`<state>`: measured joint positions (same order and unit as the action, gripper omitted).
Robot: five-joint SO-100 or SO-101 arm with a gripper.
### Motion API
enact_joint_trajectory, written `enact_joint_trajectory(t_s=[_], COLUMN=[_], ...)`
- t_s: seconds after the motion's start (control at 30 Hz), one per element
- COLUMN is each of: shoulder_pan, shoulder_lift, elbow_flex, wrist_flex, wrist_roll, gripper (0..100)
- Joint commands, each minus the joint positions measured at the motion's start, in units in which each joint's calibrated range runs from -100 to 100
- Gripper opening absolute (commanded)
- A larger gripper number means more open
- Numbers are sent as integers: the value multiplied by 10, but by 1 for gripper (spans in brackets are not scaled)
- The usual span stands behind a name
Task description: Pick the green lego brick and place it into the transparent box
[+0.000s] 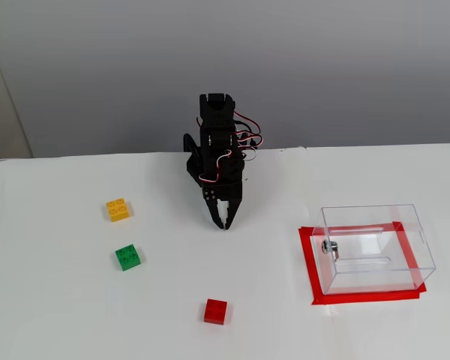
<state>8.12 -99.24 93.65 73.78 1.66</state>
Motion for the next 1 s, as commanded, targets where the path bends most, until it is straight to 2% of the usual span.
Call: enact_joint_trajectory(t_s=[0.0,0.33,0.97], shoulder_pan=[3,7,134], shoulder_lift=[-4,4,7], elbow_flex=[-13,-75,-168], wrist_flex=[0,0,0], wrist_roll=[-1,-2,-61], gripper=[2,2,2])
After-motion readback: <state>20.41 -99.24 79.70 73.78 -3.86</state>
